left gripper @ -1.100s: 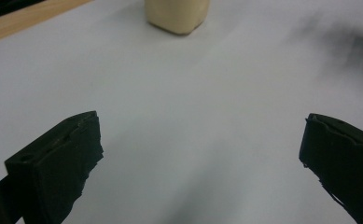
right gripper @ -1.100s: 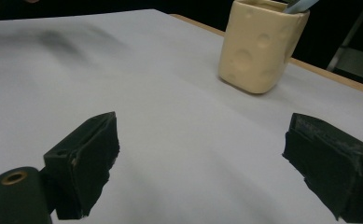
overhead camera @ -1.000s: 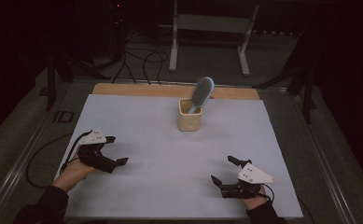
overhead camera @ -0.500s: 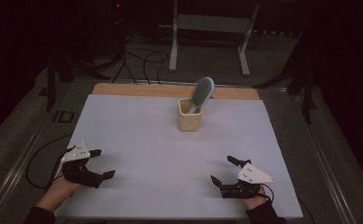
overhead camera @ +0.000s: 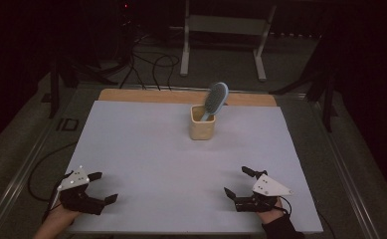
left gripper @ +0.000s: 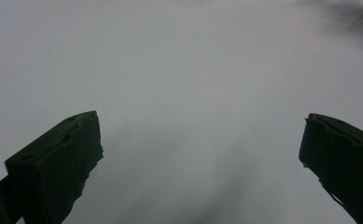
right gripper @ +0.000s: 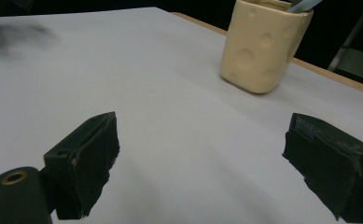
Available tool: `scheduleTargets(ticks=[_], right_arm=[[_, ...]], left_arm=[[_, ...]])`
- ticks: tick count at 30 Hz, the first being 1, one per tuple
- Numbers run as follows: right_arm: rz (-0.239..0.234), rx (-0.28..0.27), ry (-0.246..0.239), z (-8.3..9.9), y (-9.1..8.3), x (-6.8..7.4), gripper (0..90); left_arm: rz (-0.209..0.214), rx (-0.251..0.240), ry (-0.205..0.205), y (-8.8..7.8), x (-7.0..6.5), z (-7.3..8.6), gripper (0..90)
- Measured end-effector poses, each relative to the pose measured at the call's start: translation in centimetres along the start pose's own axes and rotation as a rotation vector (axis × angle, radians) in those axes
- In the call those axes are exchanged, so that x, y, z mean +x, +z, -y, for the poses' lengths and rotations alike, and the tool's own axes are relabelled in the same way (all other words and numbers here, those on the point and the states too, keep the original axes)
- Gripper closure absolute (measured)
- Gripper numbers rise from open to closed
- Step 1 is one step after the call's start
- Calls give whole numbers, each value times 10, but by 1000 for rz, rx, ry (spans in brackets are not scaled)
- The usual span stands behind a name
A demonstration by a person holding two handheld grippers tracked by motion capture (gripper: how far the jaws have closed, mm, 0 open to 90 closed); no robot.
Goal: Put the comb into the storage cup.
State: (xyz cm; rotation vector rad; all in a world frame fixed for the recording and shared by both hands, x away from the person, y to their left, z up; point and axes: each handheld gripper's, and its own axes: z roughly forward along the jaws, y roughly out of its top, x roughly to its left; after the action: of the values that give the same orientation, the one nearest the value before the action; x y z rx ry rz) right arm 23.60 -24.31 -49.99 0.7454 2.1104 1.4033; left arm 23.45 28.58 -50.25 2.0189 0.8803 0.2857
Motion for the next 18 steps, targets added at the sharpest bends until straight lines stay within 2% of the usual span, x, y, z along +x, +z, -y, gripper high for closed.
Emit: scheduleTargets(ticks=[2, 7, 11, 18], right_arm=[[-1, 2, 0, 0, 0, 0, 97], [-1, 2, -7, 0, 0, 0, 97], [-2, 4, -3, 1, 0, 0, 97], [-5, 13, -10, 1, 2, 1, 97]], left_arm=[[-17, 5, 16, -2, -2, 4, 0], [-32, -13, 2, -9, 1, 11, 0], [-23, -46, -22, -12, 3, 12, 0], [-20, -38, -21, -10, 3, 13, 0]])
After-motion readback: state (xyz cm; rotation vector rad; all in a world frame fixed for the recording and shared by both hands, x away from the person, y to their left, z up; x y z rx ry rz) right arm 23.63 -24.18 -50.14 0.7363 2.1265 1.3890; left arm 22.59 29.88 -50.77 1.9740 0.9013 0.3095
